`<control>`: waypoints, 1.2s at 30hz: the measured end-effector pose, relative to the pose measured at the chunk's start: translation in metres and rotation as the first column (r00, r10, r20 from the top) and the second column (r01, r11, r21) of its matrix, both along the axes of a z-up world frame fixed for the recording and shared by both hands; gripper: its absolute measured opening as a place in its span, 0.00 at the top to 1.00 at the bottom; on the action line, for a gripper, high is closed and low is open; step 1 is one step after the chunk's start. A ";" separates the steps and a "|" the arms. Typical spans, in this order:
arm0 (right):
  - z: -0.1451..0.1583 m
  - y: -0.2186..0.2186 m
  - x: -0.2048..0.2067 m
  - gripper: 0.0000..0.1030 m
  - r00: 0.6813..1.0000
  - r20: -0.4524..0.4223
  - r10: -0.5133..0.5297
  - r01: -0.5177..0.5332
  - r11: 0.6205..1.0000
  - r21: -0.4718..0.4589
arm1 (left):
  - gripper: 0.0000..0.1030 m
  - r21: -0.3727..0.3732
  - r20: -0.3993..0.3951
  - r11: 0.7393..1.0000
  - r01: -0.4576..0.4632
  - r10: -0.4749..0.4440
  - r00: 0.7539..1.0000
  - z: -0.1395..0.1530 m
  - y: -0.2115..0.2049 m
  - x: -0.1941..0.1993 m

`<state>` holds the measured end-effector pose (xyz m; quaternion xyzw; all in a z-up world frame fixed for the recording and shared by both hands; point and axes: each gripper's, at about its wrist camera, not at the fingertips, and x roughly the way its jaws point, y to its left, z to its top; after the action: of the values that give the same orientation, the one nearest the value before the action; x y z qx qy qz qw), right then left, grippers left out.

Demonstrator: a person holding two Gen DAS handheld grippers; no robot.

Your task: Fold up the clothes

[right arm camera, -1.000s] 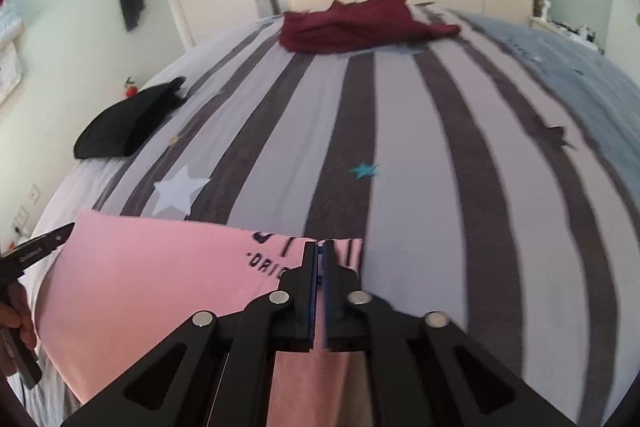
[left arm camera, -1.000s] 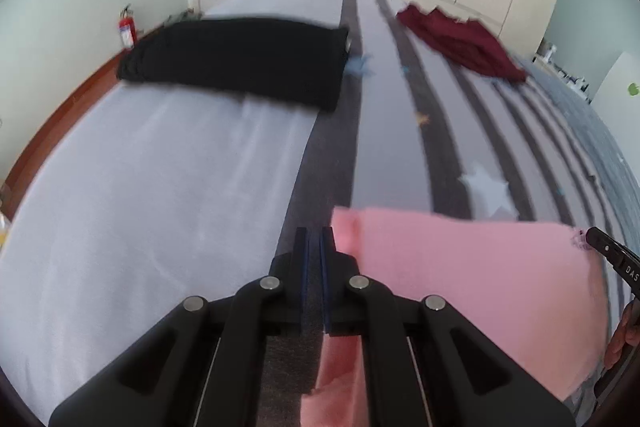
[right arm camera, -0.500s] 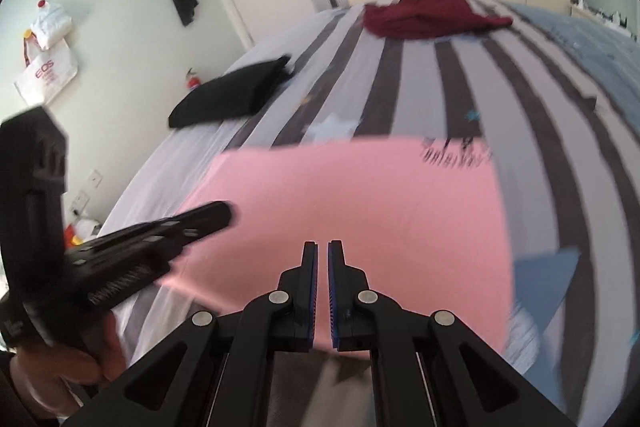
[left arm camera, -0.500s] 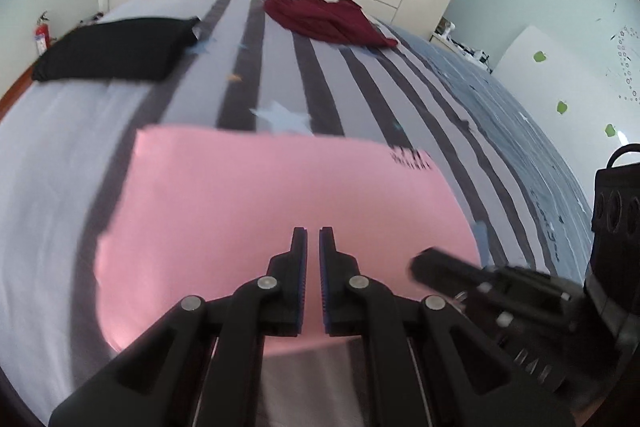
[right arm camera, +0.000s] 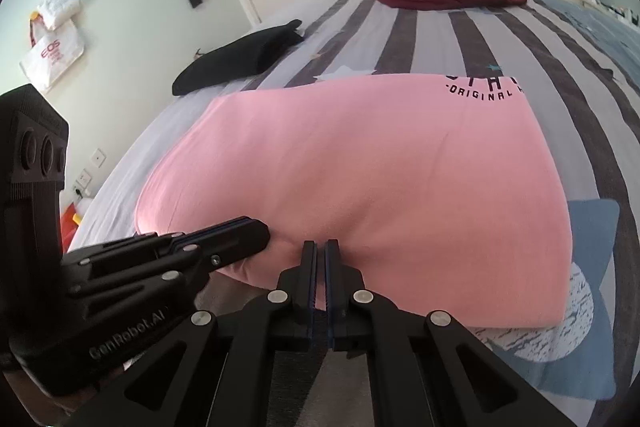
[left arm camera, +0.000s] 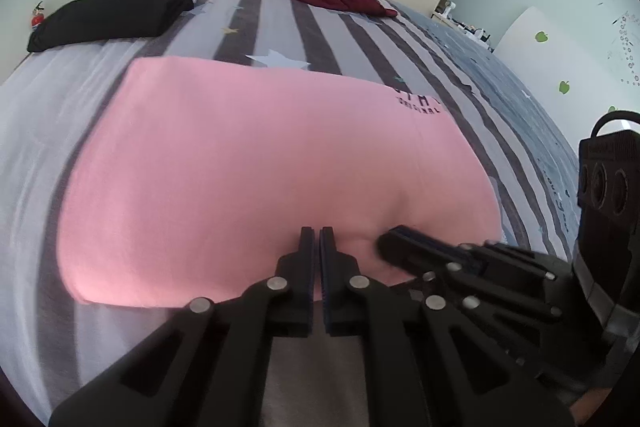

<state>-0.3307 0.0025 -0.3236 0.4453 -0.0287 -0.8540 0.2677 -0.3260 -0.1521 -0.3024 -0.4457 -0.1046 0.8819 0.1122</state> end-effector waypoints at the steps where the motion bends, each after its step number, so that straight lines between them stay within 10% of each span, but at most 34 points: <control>1: -0.002 0.001 0.000 0.99 1.000 0.001 0.000 0.000 1.000 0.006 | 0.97 -0.009 -0.005 1.000 -0.019 0.019 1.000 0.005 -0.006 0.001; 27: -0.006 0.089 -0.017 1.00 0.980 0.081 -0.181 0.177 0.983 0.050 | 0.98 -0.124 0.027 0.972 -0.198 0.203 0.979 0.018 -0.086 0.005; 36: 0.031 0.056 -0.073 0.94 0.981 -0.023 -0.193 0.194 0.980 0.041 | 0.98 -0.145 -0.116 0.966 -0.213 0.197 0.974 0.053 -0.083 -0.064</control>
<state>-0.4041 0.0586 -0.2928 0.4377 -0.0510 -0.8806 0.1742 -0.3900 -0.2355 -0.2493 -0.3951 -0.0747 0.9155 -0.0099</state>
